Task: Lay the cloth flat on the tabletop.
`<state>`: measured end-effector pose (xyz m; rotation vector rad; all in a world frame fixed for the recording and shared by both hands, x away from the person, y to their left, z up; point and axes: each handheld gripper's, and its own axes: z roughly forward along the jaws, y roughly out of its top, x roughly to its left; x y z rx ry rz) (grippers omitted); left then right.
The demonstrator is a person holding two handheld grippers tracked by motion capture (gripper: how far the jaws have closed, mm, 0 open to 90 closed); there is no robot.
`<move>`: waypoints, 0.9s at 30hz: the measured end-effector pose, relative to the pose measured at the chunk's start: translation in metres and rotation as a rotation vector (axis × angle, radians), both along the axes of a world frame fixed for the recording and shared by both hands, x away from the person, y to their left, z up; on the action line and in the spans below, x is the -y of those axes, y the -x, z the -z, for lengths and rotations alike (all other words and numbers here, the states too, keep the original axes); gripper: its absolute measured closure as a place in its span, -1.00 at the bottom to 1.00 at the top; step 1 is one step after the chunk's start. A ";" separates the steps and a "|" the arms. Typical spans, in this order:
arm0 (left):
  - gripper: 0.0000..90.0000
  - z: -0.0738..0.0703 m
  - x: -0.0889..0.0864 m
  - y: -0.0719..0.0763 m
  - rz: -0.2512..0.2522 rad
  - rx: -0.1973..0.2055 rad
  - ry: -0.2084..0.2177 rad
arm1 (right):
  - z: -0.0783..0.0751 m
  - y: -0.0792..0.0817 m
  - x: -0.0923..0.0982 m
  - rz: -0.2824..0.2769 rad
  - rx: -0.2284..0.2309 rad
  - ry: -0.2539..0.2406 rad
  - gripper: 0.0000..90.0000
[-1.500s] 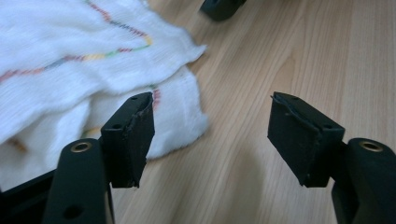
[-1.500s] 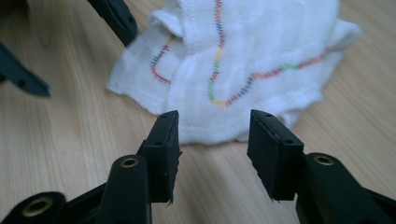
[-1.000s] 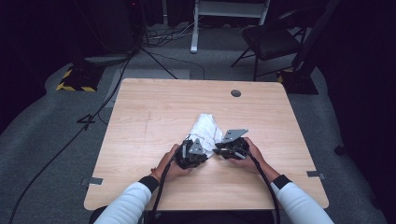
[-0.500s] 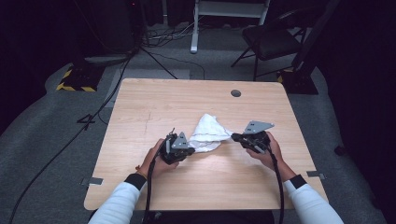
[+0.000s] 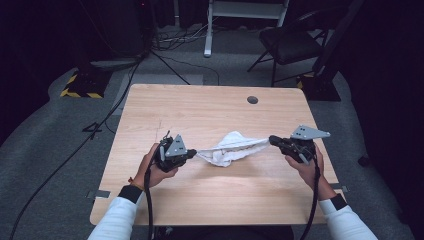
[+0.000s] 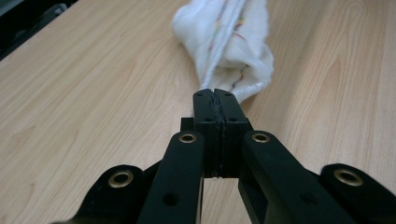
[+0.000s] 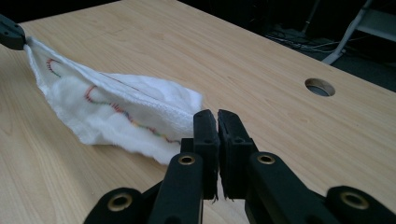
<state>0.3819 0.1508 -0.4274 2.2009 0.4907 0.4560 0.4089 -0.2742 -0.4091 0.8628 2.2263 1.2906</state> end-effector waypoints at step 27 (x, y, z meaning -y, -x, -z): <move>0.36 0.049 0.024 -0.016 -0.063 -0.122 -0.127 | 0.047 -0.002 -0.019 -0.019 -0.073 0.184 0.22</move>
